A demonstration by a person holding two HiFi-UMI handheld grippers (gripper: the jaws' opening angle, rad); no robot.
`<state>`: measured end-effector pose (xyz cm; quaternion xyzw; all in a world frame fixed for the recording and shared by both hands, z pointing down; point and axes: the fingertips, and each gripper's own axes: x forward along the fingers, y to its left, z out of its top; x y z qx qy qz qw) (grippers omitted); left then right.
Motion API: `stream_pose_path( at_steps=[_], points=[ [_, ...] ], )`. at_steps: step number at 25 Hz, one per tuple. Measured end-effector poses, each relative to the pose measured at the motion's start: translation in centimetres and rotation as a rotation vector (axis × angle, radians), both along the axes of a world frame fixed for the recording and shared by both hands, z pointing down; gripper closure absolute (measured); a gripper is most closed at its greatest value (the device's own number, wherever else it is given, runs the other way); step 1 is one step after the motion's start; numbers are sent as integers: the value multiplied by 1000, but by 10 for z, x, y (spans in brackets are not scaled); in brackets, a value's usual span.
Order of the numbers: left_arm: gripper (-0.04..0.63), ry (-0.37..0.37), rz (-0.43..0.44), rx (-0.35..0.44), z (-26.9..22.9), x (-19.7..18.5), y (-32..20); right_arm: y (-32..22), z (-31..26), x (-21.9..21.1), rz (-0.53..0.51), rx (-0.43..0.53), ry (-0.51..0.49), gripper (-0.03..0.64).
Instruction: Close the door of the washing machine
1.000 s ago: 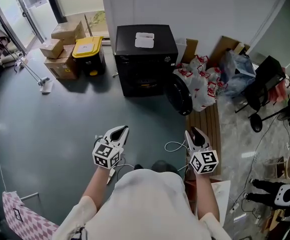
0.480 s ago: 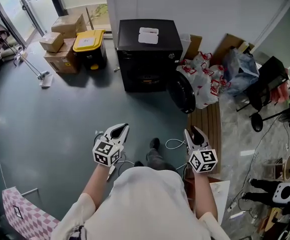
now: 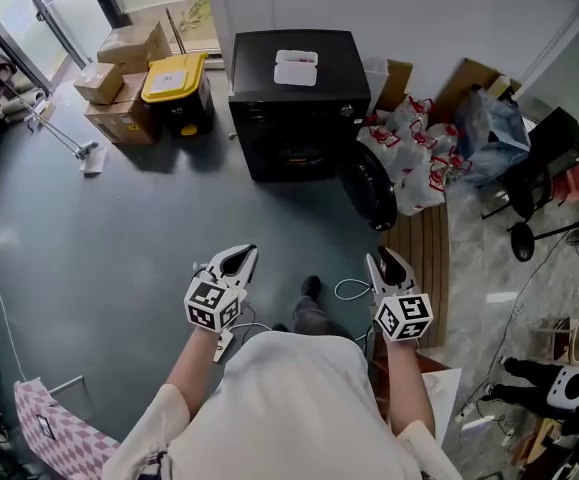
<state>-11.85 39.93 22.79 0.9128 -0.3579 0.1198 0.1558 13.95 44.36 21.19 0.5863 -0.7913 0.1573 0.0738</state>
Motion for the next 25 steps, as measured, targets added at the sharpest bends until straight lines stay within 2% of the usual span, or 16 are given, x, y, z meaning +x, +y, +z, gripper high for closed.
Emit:
stream_pose_path(
  at_steps=[15,25],
  points=[
    [586,-49,24,-47,21,99,-133,-142,54,78,-50,-107,-34,476],
    [586,-93,108,-109,50,141,-181,-164,111,104,2,-227,-47,476]
  ],
)
